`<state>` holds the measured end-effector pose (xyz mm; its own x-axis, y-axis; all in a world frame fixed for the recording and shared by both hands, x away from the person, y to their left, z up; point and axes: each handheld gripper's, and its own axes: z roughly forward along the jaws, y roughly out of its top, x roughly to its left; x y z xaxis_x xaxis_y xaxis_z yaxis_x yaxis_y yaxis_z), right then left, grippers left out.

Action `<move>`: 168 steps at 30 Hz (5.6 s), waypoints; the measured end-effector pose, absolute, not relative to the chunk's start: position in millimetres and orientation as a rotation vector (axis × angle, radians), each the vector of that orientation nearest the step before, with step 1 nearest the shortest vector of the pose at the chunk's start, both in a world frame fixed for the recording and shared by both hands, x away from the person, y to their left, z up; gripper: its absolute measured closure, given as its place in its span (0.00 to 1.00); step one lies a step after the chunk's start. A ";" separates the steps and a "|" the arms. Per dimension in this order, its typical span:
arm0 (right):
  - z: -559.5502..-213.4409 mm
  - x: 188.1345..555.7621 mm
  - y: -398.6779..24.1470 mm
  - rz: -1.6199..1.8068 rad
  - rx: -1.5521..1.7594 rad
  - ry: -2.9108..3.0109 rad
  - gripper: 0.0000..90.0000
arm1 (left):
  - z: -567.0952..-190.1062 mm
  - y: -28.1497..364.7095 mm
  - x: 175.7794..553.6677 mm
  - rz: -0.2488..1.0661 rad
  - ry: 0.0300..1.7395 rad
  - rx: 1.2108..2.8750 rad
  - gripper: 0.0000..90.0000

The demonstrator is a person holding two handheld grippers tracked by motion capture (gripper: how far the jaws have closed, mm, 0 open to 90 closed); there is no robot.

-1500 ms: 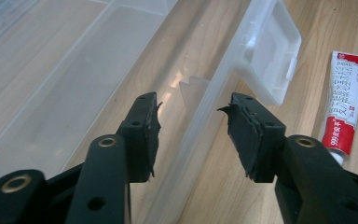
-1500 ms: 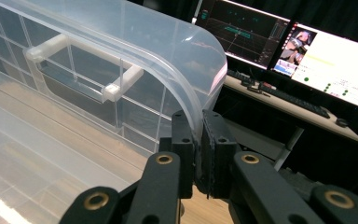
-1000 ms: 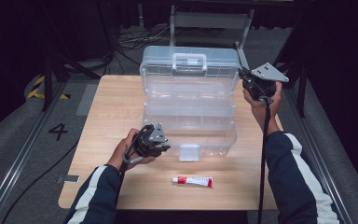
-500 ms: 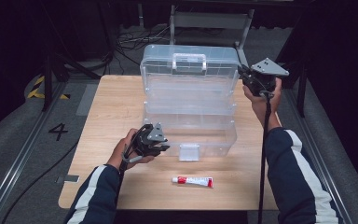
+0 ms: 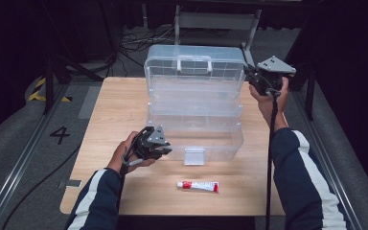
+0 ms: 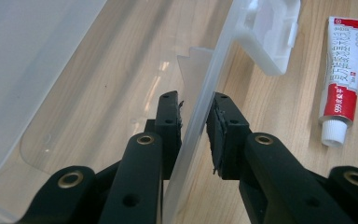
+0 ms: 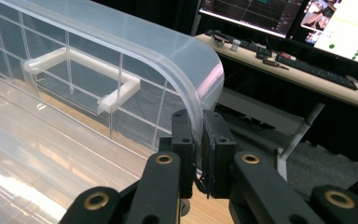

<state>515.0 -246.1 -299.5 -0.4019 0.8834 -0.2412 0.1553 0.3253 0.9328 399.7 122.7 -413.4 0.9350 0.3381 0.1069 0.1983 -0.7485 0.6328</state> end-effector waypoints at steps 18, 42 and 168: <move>-294.2 545.4 -245.8 1.100 0.977 1.849 0.93 | -411.9 123.0 402.2 0.278 0.340 2.462 0.85; -293.7 555.6 -243.1 1.069 0.974 1.863 0.92 | -414.4 126.6 404.5 0.247 0.327 2.444 0.86; -312.4 612.1 -232.2 0.807 1.080 2.142 0.92 | -423.9 131.6 407.2 0.225 0.339 2.383 0.82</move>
<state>612.1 -232.2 -312.4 -0.4879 0.8399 -0.2377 0.4744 0.4838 0.7355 407.2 131.6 -423.9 0.9504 0.3036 0.0675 0.1803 -0.7147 0.6758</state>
